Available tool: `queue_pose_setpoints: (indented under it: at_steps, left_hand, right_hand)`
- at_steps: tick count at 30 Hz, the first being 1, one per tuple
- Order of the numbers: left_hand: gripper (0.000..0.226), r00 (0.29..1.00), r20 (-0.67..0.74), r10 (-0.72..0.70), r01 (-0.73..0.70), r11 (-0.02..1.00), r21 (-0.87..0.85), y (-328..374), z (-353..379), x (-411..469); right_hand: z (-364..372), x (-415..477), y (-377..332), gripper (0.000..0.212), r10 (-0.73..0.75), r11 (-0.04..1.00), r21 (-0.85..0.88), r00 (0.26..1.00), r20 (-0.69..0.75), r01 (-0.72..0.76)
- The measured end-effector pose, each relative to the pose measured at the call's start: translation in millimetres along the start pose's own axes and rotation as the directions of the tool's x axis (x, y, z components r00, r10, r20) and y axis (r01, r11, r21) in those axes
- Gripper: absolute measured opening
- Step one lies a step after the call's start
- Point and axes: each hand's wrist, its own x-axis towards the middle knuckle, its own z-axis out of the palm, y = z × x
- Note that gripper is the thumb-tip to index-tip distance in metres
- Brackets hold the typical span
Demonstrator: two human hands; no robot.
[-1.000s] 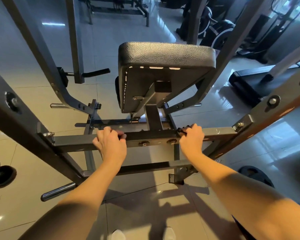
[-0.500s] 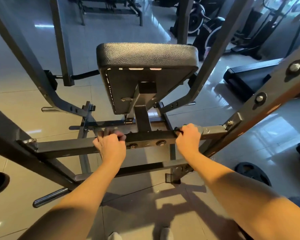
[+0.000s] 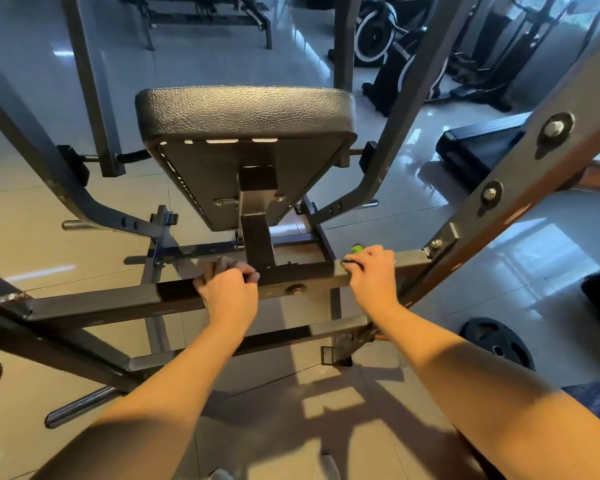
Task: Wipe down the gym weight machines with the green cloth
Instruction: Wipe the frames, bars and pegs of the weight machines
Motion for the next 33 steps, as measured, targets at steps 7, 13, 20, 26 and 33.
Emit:
queue_pose_setpoints:
  at_steps: [7, 13, 20, 26, 33]
  left_hand:
    - [0.010, 0.999, -0.025, 0.044, -0.044, 0.999, -0.001, 19.9, 13.3, -5.7]
    - [0.009, 0.997, -0.010, 0.071, -0.070, 0.997, 0.005, 34.3, 27.0, -9.7]
    - [0.007, 0.998, -0.014, 0.067, -0.067, 0.998, -0.011, 34.4, 37.8, -6.6]
    - [0.008, 0.995, 0.018, 0.101, -0.101, 0.995, 0.005, 52.0, 52.5, -7.3]
    - [0.008, 0.993, 0.069, 0.100, -0.097, 0.994, -0.043, 60.4, 53.6, -9.6]
  right_hand:
    - [16.0, -13.6, -53.9, 0.010, 0.030, 0.999, 0.031, 0.997, 0.065, -0.032]
    - [-11.0, 12.1, 2.1, 0.024, -0.144, 0.973, -0.164, 0.983, 0.115, 0.162]
    - [-7.7, 16.7, 13.5, 0.027, 0.131, 0.978, -0.161, 0.990, -0.042, -0.136]
    - [-0.5, -9.0, -7.9, 0.016, -0.213, 0.973, 0.100, 0.975, 0.059, 0.206]
    - [-29.4, 24.7, 69.5, 0.021, 0.247, 0.967, 0.097, 0.960, -0.131, -0.236]
